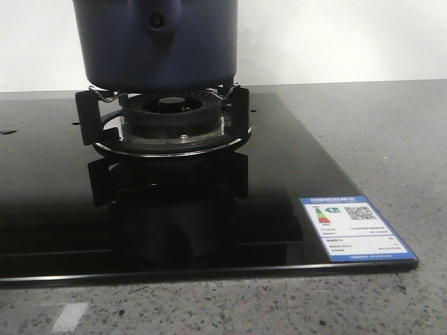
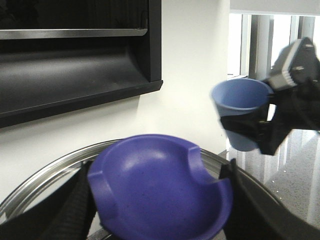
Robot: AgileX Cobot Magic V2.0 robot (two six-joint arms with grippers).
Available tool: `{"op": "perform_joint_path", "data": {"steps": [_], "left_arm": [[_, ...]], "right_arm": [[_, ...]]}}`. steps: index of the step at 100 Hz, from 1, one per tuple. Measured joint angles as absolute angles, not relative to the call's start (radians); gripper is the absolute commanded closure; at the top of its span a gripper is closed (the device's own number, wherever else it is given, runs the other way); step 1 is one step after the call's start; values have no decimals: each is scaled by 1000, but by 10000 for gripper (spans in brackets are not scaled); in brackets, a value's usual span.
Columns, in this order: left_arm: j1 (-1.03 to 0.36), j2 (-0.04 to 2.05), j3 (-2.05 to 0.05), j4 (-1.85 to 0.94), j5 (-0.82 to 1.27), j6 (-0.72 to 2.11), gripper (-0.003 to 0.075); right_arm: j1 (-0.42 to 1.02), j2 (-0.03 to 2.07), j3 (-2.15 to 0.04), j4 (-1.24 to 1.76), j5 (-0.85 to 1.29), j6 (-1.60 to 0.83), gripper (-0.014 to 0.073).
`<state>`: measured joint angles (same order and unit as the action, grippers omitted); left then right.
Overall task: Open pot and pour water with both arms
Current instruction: 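Tilt the cup with the right gripper to pour water into the pot, then set the cup back on the counter and open the right gripper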
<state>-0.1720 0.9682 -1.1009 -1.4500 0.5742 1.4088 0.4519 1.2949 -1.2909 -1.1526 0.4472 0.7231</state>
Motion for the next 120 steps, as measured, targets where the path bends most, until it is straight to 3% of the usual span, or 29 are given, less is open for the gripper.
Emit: {"op": "perform_joint_path", "data": {"steps": [36,63,72,87,94,120], "left_arm": [[-172,1020,-1101,-1450,603,1409,425],[-172,1069,-1099,-1447,663,1409,425],[-172,1075,-1097,-1445,678,1409,425],[-172,1075,-1095,-1443,682,1409,425],[-172,1075,-1095,-1443,682,1409,425],[-172,1075,-1095,-1443,687,1409,425]], "right_arm": [[228,1099,-704,-1149,7,863,356],[220,1121,-571,-1146,-89,866,349],[220,1124,-568,-1115,-89,866,270],[220,1124,-568,-1083,-89,866,4],[220,1124,-568,-1079,-89,866,-74],[220,1100,-591,-1074,-89,866,-57]]}}
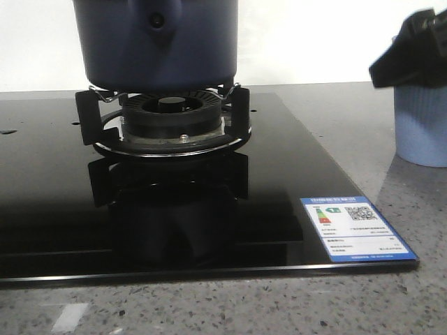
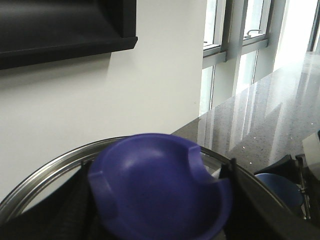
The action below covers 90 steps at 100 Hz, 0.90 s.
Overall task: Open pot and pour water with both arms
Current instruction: 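Set the cup back on the counter and open the right gripper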
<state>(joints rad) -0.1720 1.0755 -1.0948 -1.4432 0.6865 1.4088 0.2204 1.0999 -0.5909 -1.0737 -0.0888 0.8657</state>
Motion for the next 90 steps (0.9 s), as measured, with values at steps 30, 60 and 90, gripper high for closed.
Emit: {"op": "perform_joint_path", "data": {"steps": [30,60,90], "left_arm": [[-172,1132,-1095,-1450,688,1409,425],[-224,1273,-1095,-1513,675,1485,425],[-297,1380,-1106,-1614,637,1614,425]], "right_arm": [[220,916,-686,-1072,-133,868,-44],[220,734,-686,-1072,-248,898,666],[220,576,-690,-1072,-288,913,660]]}}
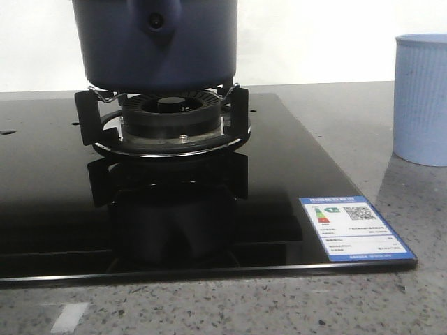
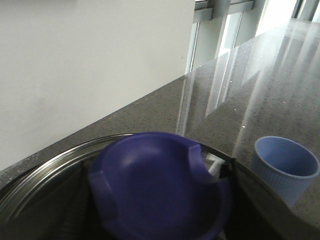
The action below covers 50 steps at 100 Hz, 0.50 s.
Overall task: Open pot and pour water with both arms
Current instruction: 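Set the cup back on the counter and open the right gripper, then lower the held lid onto the pot with the left gripper and release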
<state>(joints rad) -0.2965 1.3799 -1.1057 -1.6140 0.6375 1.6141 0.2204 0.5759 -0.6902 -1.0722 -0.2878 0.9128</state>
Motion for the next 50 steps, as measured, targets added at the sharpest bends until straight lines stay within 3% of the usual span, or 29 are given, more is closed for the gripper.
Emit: {"op": "perform_joint_path", "data": {"steps": [50], "left_arm": [[-299,1496,-1128,-1683,600,1644,424]], "right_arm": [[220,511,-690,-1074,-275,917,660]]}}
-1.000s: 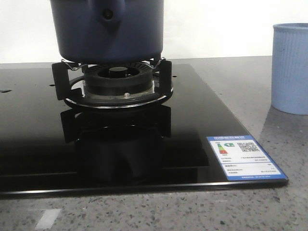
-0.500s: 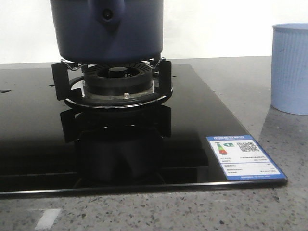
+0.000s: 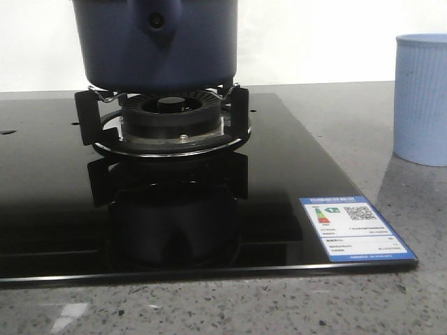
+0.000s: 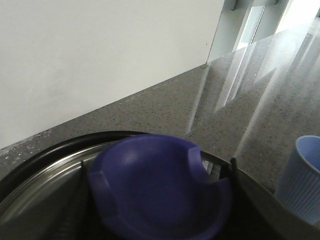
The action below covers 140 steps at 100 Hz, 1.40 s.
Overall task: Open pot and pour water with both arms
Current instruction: 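Lower the held lid onto the pot with the left gripper and release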
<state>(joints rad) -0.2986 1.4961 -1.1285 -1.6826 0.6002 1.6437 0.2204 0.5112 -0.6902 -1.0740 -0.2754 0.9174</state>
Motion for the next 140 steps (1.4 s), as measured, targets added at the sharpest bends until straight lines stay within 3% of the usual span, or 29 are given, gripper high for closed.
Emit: {"op": "perform_joint_path", "data": {"steps": [9,31,51,65,91,120,140], "left_arm": [[-299,1496,-1128,-1688,593,1649,403],[-299,1496,-1130,-1695,576,1709,169],[-299,1491,-1138,-1723,566,1715,171],[-299,1431,-1148,-1727,555,1715,251],[-299,1143,-1116,-1740,330,1716,575],[-299,718,-795,-1760,161,1717,740],[-299,514,-497,-1761,157,1719,739]], "right_arm": [[220,511,-690,-1074,-273,938,660],[220,511,-690,-1074,-271,959,660],[220,511,-688,-1074,-271,967,660],[220,511,-688,-1074,-271,970,660],[220,481,-668,-1102,-268,970,661],[220,323,-458,-1147,-231,976,661],[220,182,-308,-1149,-172,978,661]]}}
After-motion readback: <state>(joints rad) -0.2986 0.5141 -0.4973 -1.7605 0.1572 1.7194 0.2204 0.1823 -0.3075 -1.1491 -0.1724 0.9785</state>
